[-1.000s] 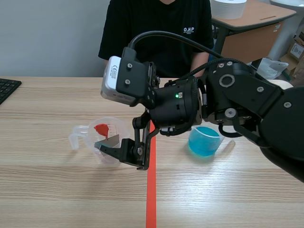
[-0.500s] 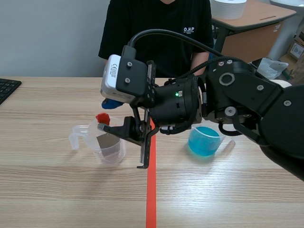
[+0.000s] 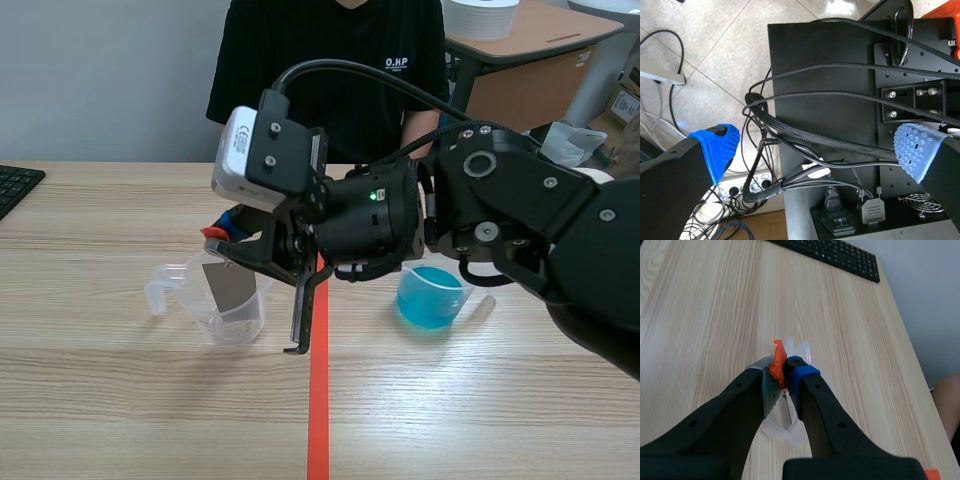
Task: Do the redox reaction experiment.
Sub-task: 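Lift the metal plate out of the left beaker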
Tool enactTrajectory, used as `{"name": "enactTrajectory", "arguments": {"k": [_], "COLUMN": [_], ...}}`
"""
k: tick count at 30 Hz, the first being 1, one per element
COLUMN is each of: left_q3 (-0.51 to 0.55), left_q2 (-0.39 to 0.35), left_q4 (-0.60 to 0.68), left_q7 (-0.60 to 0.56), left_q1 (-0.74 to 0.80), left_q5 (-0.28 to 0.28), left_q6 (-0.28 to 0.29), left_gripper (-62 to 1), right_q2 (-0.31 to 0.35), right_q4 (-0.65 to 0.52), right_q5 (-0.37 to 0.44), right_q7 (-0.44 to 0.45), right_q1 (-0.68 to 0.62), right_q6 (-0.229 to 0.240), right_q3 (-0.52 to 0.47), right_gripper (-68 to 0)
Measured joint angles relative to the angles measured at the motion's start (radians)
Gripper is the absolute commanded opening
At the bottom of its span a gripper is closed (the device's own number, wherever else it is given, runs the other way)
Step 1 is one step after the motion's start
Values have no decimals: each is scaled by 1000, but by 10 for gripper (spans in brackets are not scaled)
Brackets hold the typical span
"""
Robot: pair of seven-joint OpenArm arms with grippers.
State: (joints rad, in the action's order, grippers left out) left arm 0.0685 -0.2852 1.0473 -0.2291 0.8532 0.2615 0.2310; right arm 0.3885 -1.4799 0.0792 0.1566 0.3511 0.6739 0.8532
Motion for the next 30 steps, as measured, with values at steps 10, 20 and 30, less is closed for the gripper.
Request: {"name": "enactTrajectory", "arguments": {"k": [10,20,30], "left_q3": [0,0,0], "left_q2": [0,0,0], "left_q4": [0,0,0], "left_q7": [4,4,18], "left_q1": [0,0,0], "left_q5": [0,0,0], "left_q6": [1,18,24], "left_gripper": [-468,-564,-564], "right_q2": [0,0,0], "right_q4": [0,-79,-197], "right_q5": [155,274,437], "right_q7": [-67,-195,-386], "right_q1": [35,39,39], "right_q6": [0,3,8], "right_q3": [0,-60,-167], "right_gripper": [-662,-662,-662]}}
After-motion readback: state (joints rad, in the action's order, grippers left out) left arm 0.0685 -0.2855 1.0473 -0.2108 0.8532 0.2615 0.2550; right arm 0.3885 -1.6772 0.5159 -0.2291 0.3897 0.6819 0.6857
